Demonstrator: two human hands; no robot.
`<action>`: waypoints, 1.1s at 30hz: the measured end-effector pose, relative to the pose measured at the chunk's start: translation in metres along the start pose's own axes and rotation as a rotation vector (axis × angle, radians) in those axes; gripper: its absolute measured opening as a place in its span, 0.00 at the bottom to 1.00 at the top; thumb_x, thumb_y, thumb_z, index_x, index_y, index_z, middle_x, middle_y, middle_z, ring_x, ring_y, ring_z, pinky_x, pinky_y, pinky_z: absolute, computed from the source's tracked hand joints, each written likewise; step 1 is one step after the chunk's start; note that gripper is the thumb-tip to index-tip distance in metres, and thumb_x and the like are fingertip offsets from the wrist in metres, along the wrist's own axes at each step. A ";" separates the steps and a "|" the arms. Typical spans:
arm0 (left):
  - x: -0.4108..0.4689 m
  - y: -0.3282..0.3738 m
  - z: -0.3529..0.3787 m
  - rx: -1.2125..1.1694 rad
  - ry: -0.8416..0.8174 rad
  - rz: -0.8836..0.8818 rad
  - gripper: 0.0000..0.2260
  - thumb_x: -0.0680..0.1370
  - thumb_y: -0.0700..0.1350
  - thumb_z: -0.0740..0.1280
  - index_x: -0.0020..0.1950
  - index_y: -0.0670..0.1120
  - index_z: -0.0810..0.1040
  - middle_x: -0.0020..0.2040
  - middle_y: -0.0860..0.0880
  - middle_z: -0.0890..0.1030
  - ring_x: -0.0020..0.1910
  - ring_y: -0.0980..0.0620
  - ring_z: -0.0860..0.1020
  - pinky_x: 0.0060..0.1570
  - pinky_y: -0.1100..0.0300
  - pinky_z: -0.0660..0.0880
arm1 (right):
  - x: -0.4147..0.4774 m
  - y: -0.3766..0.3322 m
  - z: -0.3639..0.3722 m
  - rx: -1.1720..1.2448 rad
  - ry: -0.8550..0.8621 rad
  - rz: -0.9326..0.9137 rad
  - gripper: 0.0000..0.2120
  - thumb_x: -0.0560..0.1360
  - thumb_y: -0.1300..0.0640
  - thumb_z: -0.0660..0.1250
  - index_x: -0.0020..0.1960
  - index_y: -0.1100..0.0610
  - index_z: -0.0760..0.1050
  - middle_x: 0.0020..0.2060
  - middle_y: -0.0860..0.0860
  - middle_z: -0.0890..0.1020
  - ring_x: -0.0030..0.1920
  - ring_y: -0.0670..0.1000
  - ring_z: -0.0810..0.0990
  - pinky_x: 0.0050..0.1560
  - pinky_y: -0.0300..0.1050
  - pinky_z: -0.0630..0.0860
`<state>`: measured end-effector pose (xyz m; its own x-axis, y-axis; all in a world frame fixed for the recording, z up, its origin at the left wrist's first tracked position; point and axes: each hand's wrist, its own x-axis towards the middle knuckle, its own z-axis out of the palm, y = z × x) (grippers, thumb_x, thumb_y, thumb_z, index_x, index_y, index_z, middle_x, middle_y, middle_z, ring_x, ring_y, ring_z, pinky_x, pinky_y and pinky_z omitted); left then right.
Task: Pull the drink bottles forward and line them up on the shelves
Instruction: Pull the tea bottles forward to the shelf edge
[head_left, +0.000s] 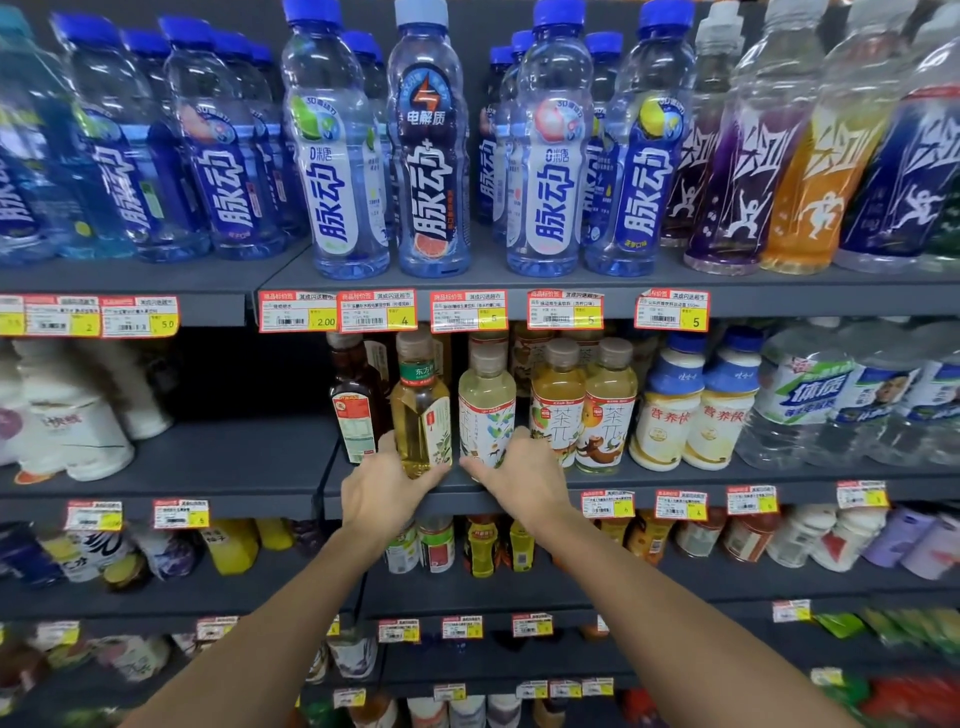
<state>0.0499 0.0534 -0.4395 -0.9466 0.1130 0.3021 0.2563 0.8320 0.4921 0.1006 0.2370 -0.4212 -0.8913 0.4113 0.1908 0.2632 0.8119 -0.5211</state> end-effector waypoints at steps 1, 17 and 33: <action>0.001 0.000 0.000 -0.014 -0.007 -0.003 0.30 0.72 0.70 0.68 0.64 0.51 0.71 0.48 0.51 0.84 0.48 0.47 0.82 0.42 0.54 0.76 | 0.001 0.001 -0.001 0.040 -0.022 -0.004 0.33 0.71 0.31 0.71 0.59 0.59 0.72 0.50 0.55 0.81 0.52 0.57 0.81 0.49 0.51 0.80; 0.032 -0.009 -0.009 -0.143 -0.408 0.074 0.21 0.81 0.51 0.67 0.72 0.50 0.67 0.40 0.55 0.81 0.45 0.55 0.80 0.52 0.52 0.78 | 0.004 0.022 -0.010 0.009 -0.261 -0.140 0.26 0.82 0.38 0.58 0.69 0.57 0.68 0.57 0.58 0.80 0.56 0.57 0.78 0.56 0.55 0.79; 0.039 -0.022 -0.010 -0.026 -0.385 0.178 0.24 0.73 0.58 0.75 0.59 0.53 0.65 0.39 0.53 0.79 0.37 0.57 0.78 0.32 0.65 0.68 | 0.021 0.020 -0.015 -0.167 -0.331 -0.208 0.28 0.79 0.40 0.66 0.66 0.61 0.70 0.58 0.59 0.80 0.58 0.59 0.79 0.56 0.53 0.78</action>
<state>0.0097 0.0334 -0.4304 -0.8899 0.4523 0.0597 0.4225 0.7675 0.4821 0.0922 0.2678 -0.4151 -0.9950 0.0986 -0.0142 0.0973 0.9307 -0.3527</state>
